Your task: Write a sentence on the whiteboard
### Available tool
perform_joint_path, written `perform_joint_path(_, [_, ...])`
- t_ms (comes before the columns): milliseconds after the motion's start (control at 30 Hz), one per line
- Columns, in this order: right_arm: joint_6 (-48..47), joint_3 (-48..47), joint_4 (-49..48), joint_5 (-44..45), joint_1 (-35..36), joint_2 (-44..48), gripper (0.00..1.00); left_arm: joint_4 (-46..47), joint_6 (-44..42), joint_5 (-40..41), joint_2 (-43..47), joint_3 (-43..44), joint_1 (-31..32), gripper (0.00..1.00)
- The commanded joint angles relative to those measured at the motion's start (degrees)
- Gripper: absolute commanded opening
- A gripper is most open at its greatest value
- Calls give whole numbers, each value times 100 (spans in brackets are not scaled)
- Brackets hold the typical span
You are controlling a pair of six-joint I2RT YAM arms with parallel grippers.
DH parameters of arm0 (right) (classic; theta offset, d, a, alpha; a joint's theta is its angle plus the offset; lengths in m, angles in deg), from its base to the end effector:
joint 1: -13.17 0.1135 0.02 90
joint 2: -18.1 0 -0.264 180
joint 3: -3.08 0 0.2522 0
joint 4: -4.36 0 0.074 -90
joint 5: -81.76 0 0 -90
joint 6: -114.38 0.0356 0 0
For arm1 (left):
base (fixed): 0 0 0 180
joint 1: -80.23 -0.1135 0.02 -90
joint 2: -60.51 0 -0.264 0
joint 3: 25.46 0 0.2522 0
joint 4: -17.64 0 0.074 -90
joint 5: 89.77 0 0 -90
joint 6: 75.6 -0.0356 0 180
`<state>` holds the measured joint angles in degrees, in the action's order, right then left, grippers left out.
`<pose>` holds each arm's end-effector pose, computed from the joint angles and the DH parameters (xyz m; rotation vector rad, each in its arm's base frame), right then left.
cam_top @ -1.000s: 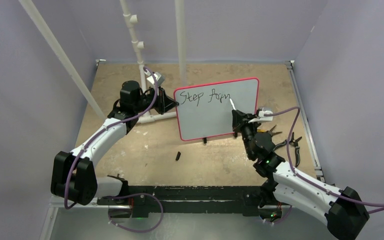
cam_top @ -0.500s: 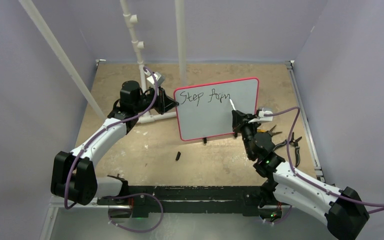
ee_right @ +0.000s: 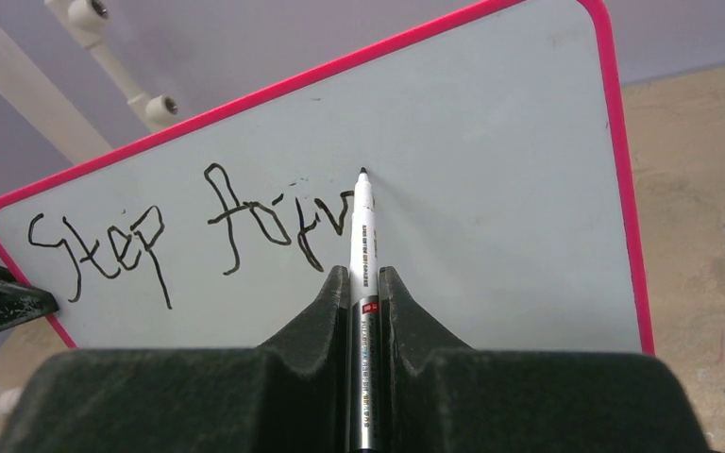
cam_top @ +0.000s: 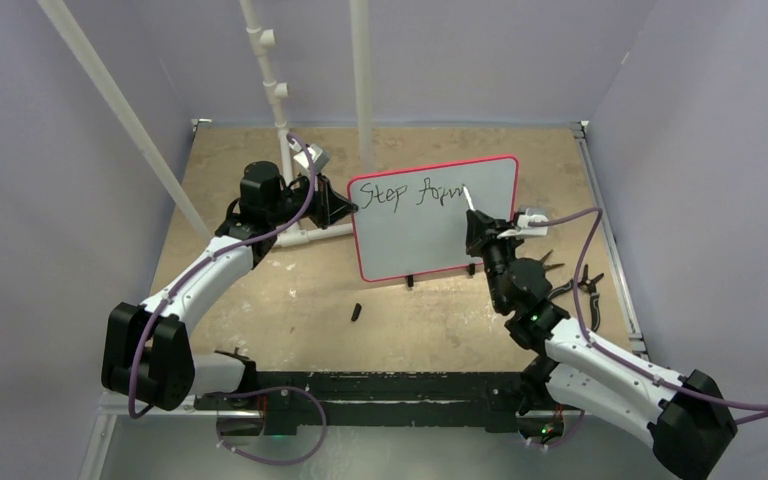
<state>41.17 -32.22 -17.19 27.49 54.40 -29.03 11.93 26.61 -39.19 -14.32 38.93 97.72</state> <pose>0.1556 0.1087 0.2727 0.2185 1.4286 0.3958 0.2759 -0.1107 0.2944 0.5790 1.8133 -0.9905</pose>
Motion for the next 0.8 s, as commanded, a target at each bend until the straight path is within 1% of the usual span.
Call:
perform_joint_path(0, [-127, -222, -247, 137, -10, -67, 0, -43, -195, 14, 21, -59, 77, 0])
perform_joint_path(300, [-177, -164, -81, -23, -10, 374, 0, -64, -181, 33, 62, -69, 74, 0])
perform_joint_path(333, [-170, -152, -22, -67, -10, 435, 0, -59, -165, 23, 76, -63, 78, 2])
perform_joint_path(500, [-132, -47, 426, -308, -10, 693, 0, 59, -33, -132, 109, -113, 78, 34])
perform_joint_path(567, [-150, 29, 554, -373, -12, 829, 0, 172, 36, -211, 96, -137, 74, 41])
perform_joint_path(633, [-179, 112, 649, -444, -21, 958, 0, 226, 76, -284, 56, -148, 78, 46])
perform_joint_path(667, [-192, 150, 711, -478, -23, 1016, 0, 239, 91, -312, 23, -145, 78, 53])
perform_joint_path(733, [-170, 231, 722, -556, -64, 1121, 0, 234, 107, -352, -52, -134, 86, 58])
perform_joint_path(767, [-168, 263, 674, -625, -104, 1156, 0, 240, 113, -363, -91, -126, 102, 59])
